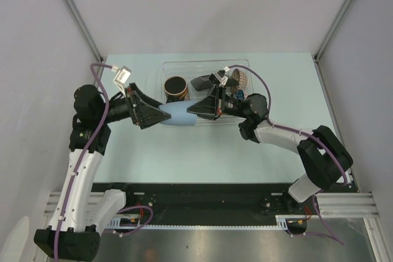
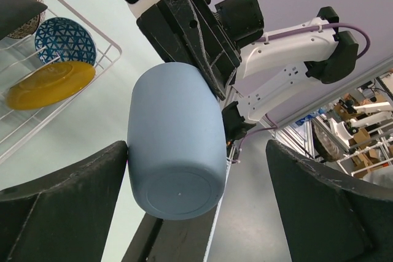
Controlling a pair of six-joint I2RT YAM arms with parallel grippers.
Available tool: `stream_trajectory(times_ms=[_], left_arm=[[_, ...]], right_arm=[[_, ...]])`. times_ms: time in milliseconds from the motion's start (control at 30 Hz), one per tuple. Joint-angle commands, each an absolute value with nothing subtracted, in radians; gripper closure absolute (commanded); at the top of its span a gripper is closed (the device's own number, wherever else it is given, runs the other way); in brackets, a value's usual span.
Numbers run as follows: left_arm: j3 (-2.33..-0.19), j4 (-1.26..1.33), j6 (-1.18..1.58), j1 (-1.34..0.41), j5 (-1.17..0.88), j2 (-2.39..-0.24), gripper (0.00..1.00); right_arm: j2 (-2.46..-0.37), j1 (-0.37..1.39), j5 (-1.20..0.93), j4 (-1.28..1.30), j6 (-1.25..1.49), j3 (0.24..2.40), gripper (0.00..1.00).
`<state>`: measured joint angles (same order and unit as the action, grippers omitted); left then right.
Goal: Load the mixed dishes into the dish rack
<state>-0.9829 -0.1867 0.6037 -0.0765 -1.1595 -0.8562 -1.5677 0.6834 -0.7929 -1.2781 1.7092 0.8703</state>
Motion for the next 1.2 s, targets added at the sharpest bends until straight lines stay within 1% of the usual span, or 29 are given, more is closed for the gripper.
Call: stream_trajectory(times_ms=[0,267,500,600,667,700,767,800,867,900,933,967,1000,1033,1067,1133,1167], left_arm=[[-0.976,-0.161,0.62,-0.112,-1.172,-0.842,0.01],[-0.954,-0.186,0.584,-0.184,-1.101,-0.848,0.0],[-0.946,-0.192,0.569,-0.198,-1.072,-0.864,0.0],[-0.946,-0.186,0.572,-0.206,-1.075,-0.868,0.07],[-0.942,-0.173,0.578,-0.21,-1.075,-0.868,0.13],[-0.94,-0.172,0.58,-0.212,-1.075,-0.87,0.19],[-0.937,-0.164,0.581,-0.213,-1.077,-0.874,0.26],[-0.942,-0.164,0.581,-0.213,-1.075,-0.879,0.35],[-0.951,-0.161,0.583,-0.213,-1.074,-0.885,0.45],[-0.966,-0.164,0.578,-0.213,-1.074,-0.891,0.6],[-0.982,-0.173,0.568,-0.213,-1.074,-0.902,0.68],[-0.998,-0.217,0.531,-0.213,-1.06,-0.91,0.76],[-1.043,-0.244,0.51,-0.213,-1.052,-0.917,0.9],[-1.067,-0.305,0.483,-0.213,-1.043,-0.933,0.96],[-1.095,-0.339,0.432,-0.213,-1.016,-0.94,1.0],[-1.172,-0.423,0.385,-0.213,-0.993,-0.965,1.0],[-1.224,-0.448,0.344,-0.213,-0.961,-0.974,1.0]], right_arm=[[-1.585,0.69,-0.746,-1.427,1.707,0.923,1.0],[-1.603,0.699,-0.726,-1.44,1.698,0.95,1.0],[-1.62,0.707,-0.723,-1.447,1.695,0.963,1.0],[-1.621,0.709,-0.718,-1.445,1.69,0.969,1.0],[-1.632,0.712,-0.713,-1.445,1.689,0.979,1.0],[-1.634,0.713,-0.713,-1.445,1.689,0.983,1.0],[-1.646,0.722,-0.709,-1.447,1.69,0.994,1.0],[-1.647,0.727,-0.71,-1.448,1.689,0.997,1.0],[-1.657,0.738,-0.713,-1.448,1.687,1.003,1.0],[-1.66,0.739,-0.716,-1.448,1.684,1.003,1.0],[-1.657,0.739,-0.722,-1.445,1.684,1.003,1.0],[-1.655,0.736,-0.727,-1.433,1.681,1.003,0.96],[-1.649,0.733,-0.733,-1.418,1.669,1.005,0.87],[-1.641,0.729,-0.753,-1.395,1.654,1.003,0.77],[-1.62,0.724,-0.768,-1.34,1.637,1.003,0.69],[-1.589,0.7,-0.816,-1.257,1.553,1.002,0.61],[-1.548,0.689,-0.833,-1.141,1.516,0.997,0.5]])
